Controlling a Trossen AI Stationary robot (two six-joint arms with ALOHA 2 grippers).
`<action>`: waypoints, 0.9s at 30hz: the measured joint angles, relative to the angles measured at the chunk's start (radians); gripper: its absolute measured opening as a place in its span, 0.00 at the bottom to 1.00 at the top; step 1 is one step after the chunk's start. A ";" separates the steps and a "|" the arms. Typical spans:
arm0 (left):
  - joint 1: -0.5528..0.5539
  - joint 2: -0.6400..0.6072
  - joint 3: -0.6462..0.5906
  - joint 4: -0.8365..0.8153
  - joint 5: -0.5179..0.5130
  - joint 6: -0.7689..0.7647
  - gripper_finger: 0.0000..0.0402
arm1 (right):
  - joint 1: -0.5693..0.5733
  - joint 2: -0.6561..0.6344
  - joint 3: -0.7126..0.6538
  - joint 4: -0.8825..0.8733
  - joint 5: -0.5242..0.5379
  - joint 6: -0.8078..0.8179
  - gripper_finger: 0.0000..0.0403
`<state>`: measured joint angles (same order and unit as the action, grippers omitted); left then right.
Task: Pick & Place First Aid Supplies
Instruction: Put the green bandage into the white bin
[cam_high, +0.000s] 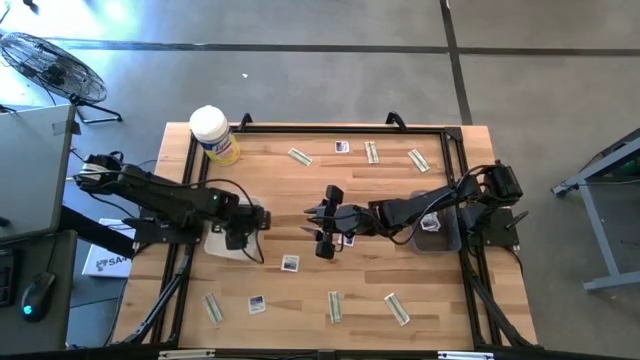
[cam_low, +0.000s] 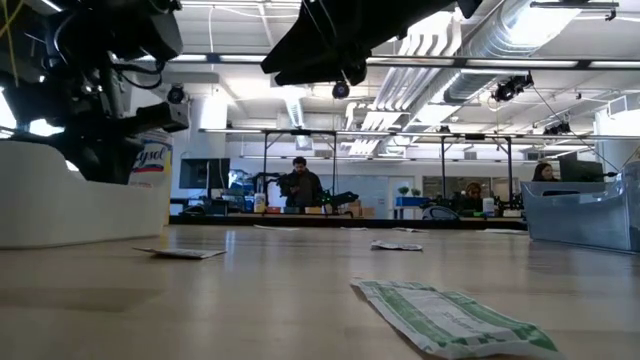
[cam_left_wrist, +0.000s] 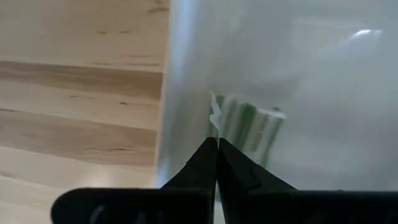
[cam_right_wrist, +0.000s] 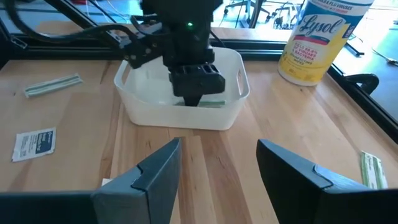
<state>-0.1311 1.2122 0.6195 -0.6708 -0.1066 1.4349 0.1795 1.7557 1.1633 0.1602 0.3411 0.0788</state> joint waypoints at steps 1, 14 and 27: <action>0.009 0.005 0.000 0.007 0.002 -0.001 0.00 | 0.000 0.000 0.000 -0.001 0.000 0.001 0.51; 0.033 0.016 0.000 0.041 0.026 -0.004 0.00 | 0.000 0.000 0.000 -0.006 0.000 0.002 0.51; 0.033 0.016 0.006 -0.019 -0.055 -0.057 0.26 | 0.000 0.000 0.000 -0.006 0.000 0.003 0.51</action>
<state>-0.0982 1.2285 0.6256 -0.6896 -0.1616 1.3782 0.1795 1.7557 1.1633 0.1540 0.3412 0.0814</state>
